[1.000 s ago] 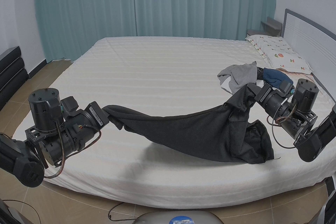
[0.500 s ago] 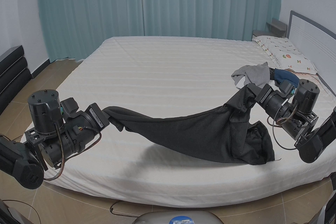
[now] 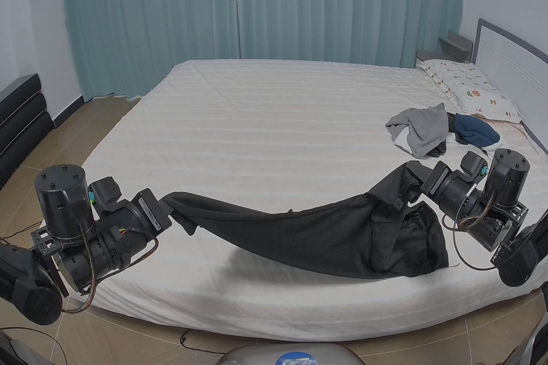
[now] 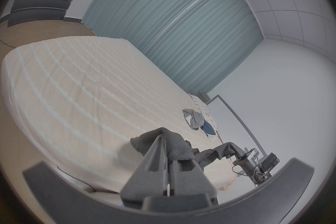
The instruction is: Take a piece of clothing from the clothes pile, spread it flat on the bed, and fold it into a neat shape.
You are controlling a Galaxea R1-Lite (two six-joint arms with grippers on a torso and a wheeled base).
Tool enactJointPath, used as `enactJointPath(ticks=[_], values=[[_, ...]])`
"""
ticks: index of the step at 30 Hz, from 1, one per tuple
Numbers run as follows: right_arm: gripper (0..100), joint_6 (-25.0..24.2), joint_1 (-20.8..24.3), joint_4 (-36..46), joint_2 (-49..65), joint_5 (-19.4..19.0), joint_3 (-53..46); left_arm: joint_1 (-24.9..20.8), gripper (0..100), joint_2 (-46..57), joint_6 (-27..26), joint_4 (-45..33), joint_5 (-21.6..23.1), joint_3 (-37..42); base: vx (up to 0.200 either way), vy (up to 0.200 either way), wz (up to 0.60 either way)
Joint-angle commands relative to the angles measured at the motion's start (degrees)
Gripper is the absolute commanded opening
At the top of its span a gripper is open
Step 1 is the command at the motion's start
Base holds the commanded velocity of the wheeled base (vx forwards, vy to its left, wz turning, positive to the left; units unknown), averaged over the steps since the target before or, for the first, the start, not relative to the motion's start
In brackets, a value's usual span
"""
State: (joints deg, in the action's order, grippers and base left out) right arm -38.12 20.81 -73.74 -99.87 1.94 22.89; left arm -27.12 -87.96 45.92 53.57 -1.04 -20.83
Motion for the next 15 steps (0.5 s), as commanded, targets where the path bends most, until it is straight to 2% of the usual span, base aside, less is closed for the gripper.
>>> enactJointPath(ticks=[1,7,12,15], values=[[0,0.3,4.2,-0.8,4.4,2.6,-5.7,-1.4,0,3.1,0.1,0.0,-0.2,3.3,-0.200,0.000,0.00],[0,1.6,5.3,0.0,9.6,6.4,-5.8,-2.1,0,7.2,-0.3,-1.4,-0.4,3.5,-0.200,0.000,0.00],[0,7.3,4.7,0.6,17.0,7.6,-4.1,-2.9,0,14.4,-2.8,-9.6,-0.7,1.5,-0.200,0.000,0.00],[0,8.6,4.7,4.7,21.6,7.9,-1.0,-3.1,0,18.3,-3.7,-13.8,-0.7,-0.9,0.000,0.000,0.00]])
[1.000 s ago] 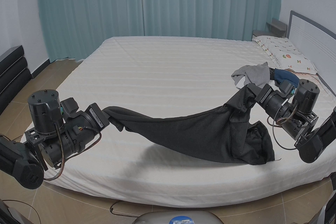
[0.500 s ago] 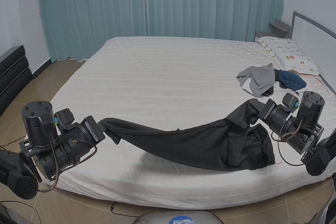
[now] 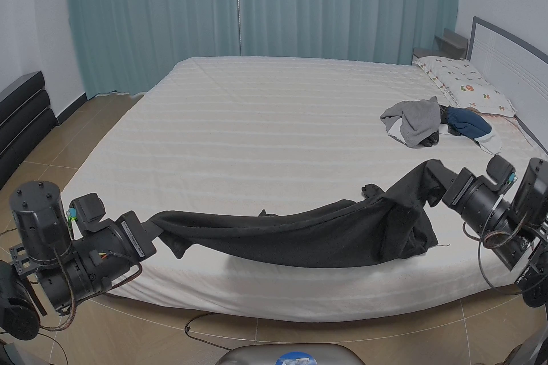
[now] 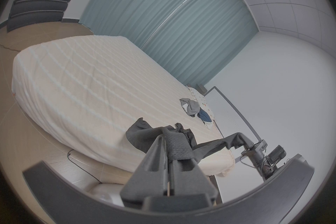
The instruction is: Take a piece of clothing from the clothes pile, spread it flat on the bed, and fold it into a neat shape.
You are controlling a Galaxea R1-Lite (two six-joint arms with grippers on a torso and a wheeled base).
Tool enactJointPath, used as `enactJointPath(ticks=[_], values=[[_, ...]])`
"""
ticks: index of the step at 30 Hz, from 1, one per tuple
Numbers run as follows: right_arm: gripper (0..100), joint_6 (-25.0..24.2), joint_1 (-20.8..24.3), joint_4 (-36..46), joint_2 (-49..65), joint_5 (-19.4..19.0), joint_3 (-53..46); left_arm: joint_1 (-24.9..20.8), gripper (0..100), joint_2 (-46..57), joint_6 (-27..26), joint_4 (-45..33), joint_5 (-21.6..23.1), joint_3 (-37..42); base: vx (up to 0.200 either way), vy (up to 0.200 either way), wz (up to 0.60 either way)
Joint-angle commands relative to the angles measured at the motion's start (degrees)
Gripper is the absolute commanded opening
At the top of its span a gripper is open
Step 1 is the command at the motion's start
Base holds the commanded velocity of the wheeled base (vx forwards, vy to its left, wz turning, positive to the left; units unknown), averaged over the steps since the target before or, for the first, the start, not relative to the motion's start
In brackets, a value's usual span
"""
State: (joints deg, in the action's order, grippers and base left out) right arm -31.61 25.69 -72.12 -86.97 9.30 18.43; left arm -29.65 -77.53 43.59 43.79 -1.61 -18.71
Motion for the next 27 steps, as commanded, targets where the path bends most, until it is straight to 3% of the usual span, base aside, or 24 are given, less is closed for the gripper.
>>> enactJointPath(ticks=[1,4,5,8,16,18,24,27], values=[[0,3.0,0.2,8.6,13.0,1.5,6.4,-0.9,0,10.6,-2.0,-8.4,-0.1,-6.0,0.000,0.000,0.00],[0,3.2,0.5,14.9,17.3,1.8,10.8,-0.9,0,12.9,-2.1,-13.5,-0.1,-9.9,0.000,0.000,0.00],[0,3.2,0.4,21.6,20.8,1.7,17.2,-0.6,0,14.3,-2.1,-18.2,-0.1,-15.2,0.000,0.000,0.00],[0,3.1,-0.2,30.3,23.0,1.2,26.7,-0.1,0,14.1,-2.7,-23.5,-0.1,-22.6,0.000,0.000,0.00],[0,2.9,-2.1,45.9,20.8,0.7,51.3,4.1,0,9.7,-4.0,-34.4,0.1,-37.4,0.000,0.000,0.00],[0,1.9,-4.3,53.3,17.4,0.5,57.9,6.2,0,6.1,-3.4,-37.3,0.6,-41.8,0.000,0.000,0.00],[0,0.8,-10.4,55.2,6.4,0.3,62.8,10.0,0,-3.4,-3.3,-37.6,0.6,-47.2,0.000,0.000,0.00],[0,0.8,-12.5,55.0,0.0,0.3,66.6,11.3,0,-7.8,-2.8,-37.2,0.7,-48.6,0.200,0.000,0.00]])
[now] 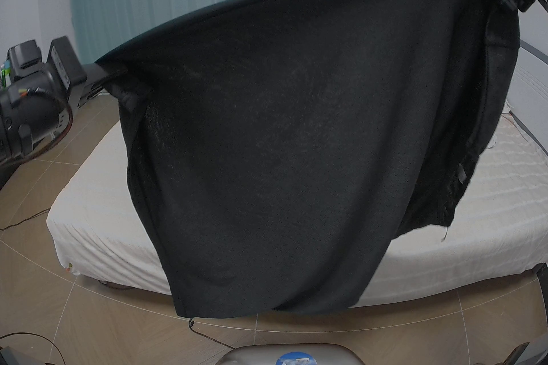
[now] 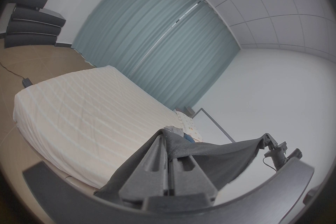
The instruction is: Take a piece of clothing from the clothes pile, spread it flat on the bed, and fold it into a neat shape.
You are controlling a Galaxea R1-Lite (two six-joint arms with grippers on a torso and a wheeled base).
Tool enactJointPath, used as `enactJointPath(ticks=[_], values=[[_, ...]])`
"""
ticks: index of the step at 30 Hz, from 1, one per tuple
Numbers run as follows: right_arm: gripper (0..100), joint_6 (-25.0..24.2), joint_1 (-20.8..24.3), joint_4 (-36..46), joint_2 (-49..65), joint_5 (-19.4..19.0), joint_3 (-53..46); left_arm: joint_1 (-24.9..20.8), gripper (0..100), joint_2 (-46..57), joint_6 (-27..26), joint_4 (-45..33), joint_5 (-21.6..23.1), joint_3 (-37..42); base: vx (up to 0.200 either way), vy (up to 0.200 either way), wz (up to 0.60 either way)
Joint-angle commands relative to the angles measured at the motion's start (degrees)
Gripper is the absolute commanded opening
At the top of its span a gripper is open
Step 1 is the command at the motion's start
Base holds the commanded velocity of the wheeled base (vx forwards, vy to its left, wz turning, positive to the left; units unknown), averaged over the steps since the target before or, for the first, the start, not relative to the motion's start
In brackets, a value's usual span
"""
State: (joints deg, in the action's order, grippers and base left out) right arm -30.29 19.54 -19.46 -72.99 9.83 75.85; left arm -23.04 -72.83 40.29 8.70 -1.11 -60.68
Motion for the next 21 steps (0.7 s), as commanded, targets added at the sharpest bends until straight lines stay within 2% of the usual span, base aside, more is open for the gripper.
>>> enactJointPath(ticks=[1,3,10,16,18,21], values=[[0,-0.6,-6.7,2.1,-15.9,-0.2,10.5,4.9,0,-13.8,0.9,-1.9,0.2,-7.1,0.200,0.000,0.00],[0,-0.6,-7.1,1.5,-18.6,-0.2,12.4,5.1,0,-15.7,1.4,-1.8,0.5,-8.0,0.200,0.000,0.00],[0,-0.6,-7.3,-6.6,-30.3,0.7,16.4,7.7,0,-23.0,4.8,1.5,8.1,-10.9,0.200,0.000,0.00],[0,-0.6,-9.6,-8.1,-35.6,-0.2,16.3,12.1,0,-31.9,5.1,3.2,12.7,-13.8,0.200,0.000,0.00],[0,-0.6,-9.6,-8.3,-35.8,-0.2,16.3,12.2,0,-32.4,5.2,3.2,13.0,-14.0,0.200,0.000,0.00],[0,-0.8,-10.0,-8.4,-41.0,0.3,15.6,12.8,0,-40.0,5.1,3.2,14.1,-17.6,0.200,0.000,0.00]])
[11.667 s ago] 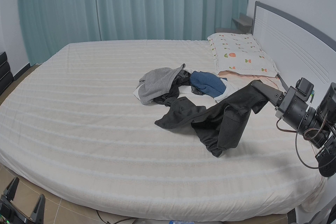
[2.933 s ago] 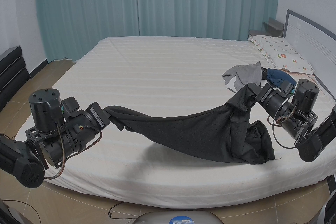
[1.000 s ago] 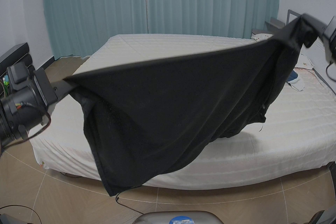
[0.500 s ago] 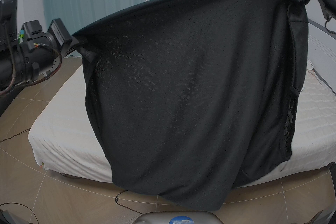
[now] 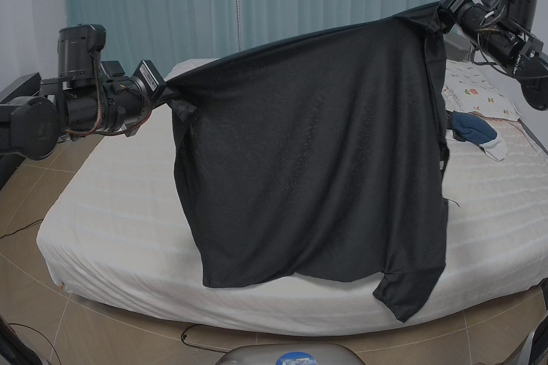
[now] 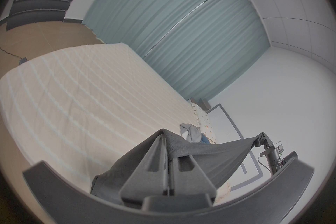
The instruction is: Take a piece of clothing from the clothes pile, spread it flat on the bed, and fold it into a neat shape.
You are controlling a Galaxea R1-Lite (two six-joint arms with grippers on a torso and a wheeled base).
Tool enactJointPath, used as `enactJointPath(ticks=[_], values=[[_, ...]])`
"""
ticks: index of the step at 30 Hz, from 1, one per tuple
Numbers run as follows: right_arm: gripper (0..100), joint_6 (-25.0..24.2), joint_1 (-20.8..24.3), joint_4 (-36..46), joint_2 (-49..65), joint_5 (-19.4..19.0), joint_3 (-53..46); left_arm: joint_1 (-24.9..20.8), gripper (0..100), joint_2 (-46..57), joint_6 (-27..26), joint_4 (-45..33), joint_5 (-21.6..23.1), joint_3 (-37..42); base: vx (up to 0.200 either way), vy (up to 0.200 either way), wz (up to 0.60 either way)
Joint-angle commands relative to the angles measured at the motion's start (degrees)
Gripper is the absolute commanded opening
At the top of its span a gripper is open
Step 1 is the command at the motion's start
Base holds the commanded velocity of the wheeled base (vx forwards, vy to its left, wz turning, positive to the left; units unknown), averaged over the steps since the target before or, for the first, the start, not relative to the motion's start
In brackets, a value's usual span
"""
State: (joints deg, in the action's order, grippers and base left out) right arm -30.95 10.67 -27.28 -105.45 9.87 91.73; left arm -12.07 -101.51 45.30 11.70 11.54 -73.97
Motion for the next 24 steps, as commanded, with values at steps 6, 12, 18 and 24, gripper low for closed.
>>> enactJointPath(ticks=[6,12,18,24], values=[[0,-3.7,-1.4,-2.4,-17.3,0.6,0.4,1.7,0,-20.7,-0.1,0.5,1.0,-8.8,0.000,0.000,0.00],[0,-4.6,-2.5,-5.5,-24.4,0.8,0.6,1.6,0,-27.7,-0.1,5.2,0.8,-12.0,0.000,0.000,0.00],[0,-6.1,-4.3,-8.8,-33.0,1.3,6.0,1.2,0,-34.9,-0.2,11.3,0.7,-15.9,0.000,0.000,0.00],[0,-6.1,-4.7,-8.8,-39.1,3.2,12.7,1.2,0,-41.2,0.0,13.5,-4.0,-22.9,0.000,0.000,0.00]])
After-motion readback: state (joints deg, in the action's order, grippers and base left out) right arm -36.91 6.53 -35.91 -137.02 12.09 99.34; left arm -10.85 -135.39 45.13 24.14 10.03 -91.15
